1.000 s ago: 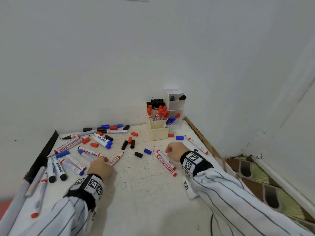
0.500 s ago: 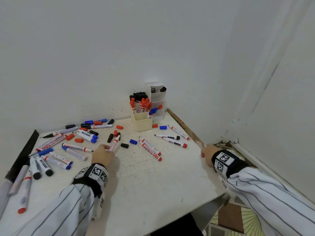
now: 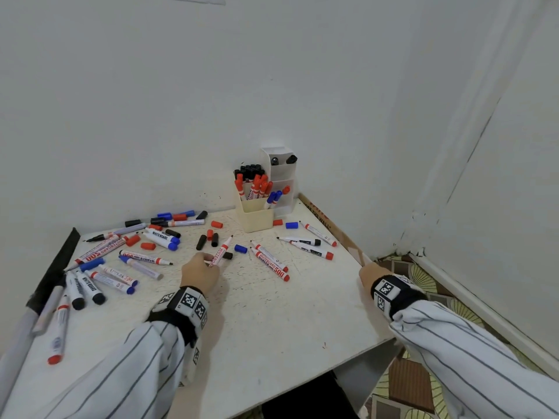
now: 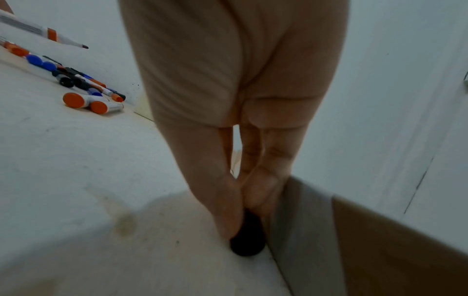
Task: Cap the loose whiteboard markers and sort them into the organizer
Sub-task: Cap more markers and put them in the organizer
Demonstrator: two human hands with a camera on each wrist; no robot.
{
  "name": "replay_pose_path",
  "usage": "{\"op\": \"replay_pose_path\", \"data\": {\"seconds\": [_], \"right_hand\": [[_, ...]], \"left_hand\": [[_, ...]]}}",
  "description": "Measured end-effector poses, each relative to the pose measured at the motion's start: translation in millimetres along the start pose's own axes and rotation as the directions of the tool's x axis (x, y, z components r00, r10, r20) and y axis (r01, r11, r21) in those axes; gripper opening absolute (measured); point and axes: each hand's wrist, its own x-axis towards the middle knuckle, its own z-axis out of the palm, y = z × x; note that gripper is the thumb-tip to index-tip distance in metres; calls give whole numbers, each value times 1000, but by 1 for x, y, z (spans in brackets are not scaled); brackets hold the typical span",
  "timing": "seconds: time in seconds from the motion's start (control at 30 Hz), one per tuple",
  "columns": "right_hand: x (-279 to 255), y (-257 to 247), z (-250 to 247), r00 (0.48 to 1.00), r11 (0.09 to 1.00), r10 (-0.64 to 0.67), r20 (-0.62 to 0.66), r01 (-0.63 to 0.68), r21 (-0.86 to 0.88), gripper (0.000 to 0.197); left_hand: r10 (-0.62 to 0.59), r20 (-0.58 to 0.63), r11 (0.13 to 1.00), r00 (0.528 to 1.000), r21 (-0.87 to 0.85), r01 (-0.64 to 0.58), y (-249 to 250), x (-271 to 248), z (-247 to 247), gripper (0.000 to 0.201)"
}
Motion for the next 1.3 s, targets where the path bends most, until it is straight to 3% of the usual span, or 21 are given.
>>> {"op": "replay_pose_path", "data": {"seconds": [0.23,0.33,0.43,0.67,0.93,1.03,1.17,1.3], "right_hand": [[7,-17,1,986,996,-75,-151,66,-62,24],[9,-27,-8,976,993,-114,-185,110,-28,22],[19,-38,-21,937,977,-170,-303,202,75,17],[54,-93,-63,871,760,-104,-479,381,527,22],[110,-151,-79,887,600,-165,-431,437,670,21],[129,-157,-79,919,670,-156,-363,368,645,24],[155,-149,-81,947,905,-44,-317,173,389,31],[180,-146,-79,988,937,-75,-136,117,329,48]], "left_hand": [[14,-3,1000,1000,-17,-14,-1,-3,3,30],[10,-5,999,1000,-33,-11,-2,-2,2,29],[20,-11,998,1000,-57,-21,-3,1,0,29],[4,-18,997,1000,-82,-5,-9,15,-10,35],[-35,-35,996,999,-87,32,-17,40,-18,32],[-38,-56,993,998,-111,31,-20,49,-22,32],[-43,-73,992,996,-120,34,-24,57,-23,31],[-41,-66,992,997,-126,32,-27,63,-23,29]]}}
